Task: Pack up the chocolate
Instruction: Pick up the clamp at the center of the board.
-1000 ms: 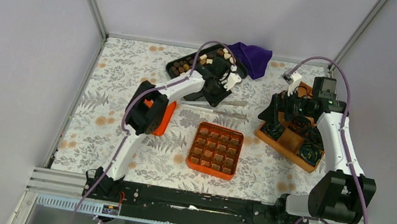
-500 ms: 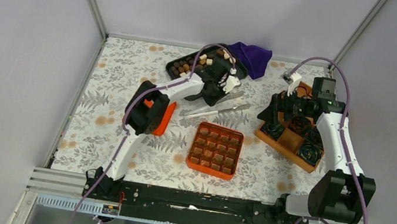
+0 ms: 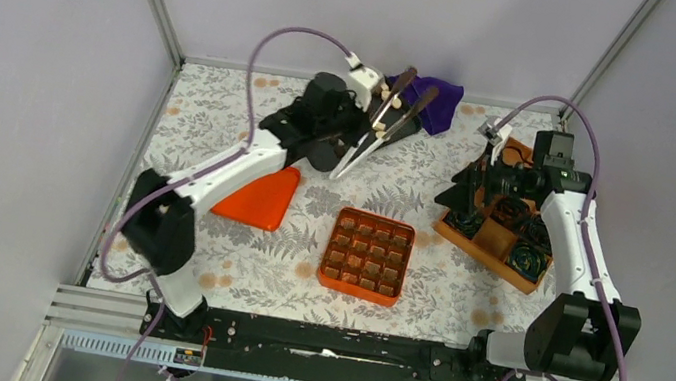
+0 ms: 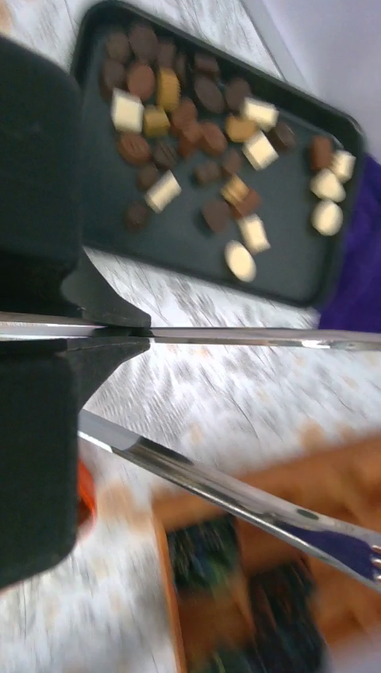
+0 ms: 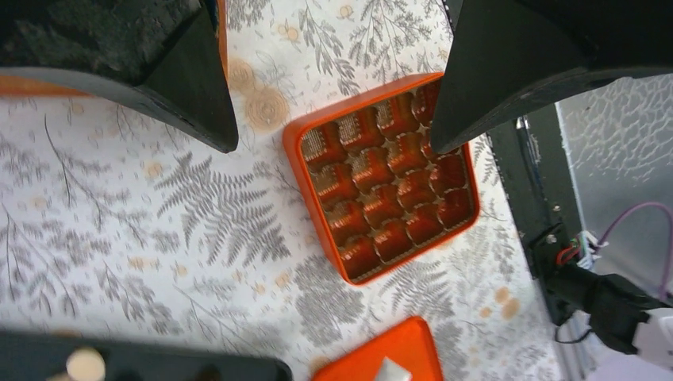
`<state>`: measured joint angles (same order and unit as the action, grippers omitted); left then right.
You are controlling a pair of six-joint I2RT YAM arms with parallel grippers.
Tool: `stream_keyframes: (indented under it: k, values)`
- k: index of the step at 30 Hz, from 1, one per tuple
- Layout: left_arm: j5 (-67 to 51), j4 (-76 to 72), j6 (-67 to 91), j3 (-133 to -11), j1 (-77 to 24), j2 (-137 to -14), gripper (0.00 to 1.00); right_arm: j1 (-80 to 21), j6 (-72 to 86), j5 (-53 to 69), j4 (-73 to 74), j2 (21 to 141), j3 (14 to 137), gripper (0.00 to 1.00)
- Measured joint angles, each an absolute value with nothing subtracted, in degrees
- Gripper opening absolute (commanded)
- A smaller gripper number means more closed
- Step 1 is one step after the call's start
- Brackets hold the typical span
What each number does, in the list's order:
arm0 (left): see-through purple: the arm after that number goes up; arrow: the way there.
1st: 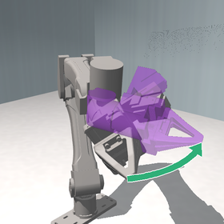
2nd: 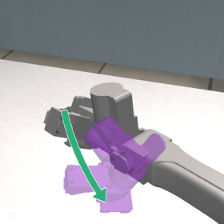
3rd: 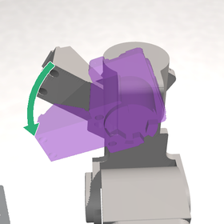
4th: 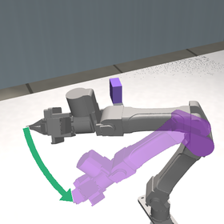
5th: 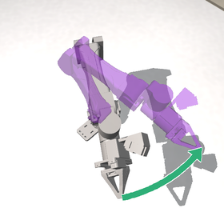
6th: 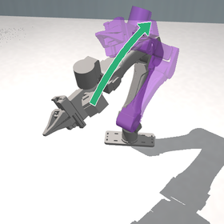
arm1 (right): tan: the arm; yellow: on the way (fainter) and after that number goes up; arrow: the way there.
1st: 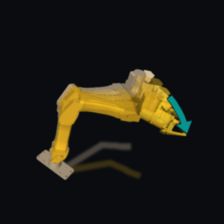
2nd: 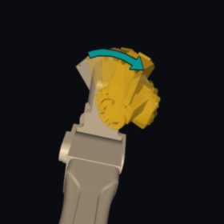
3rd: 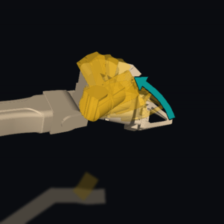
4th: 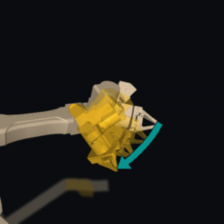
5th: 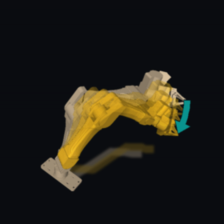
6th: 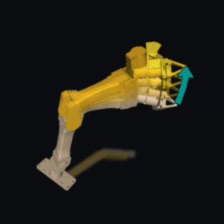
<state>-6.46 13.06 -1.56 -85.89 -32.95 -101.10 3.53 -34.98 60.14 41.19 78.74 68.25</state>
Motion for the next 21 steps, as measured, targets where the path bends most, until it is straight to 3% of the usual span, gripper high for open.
stream_keyframes:
  k: [6,11,16,21]
  values:
    - [-17.63,-15.11,28.49,-69.04,-32.97,-89.49,0.0,3.53,-32.38,68.12,39.59,75.53,70.08,1.0]
    - [-19.62,-41.17,56.03,-52.75,-34.0,-90.76,0.0,3.4,-9.37,72.12,20.16,68.93,67.05,0.99]
    - [-19.68,-51.88,70.28,-50.81,-35.46,-95.7,0.0,2.33,18.72,71.07,-7.46,65.12,59.44,0.92]
    - [-20.14,-57.17,75.35,-52.99,-38.68,-97.1,0.0,-0.8,29.54,66.78,-13.43,65.47,58.94,0.84]
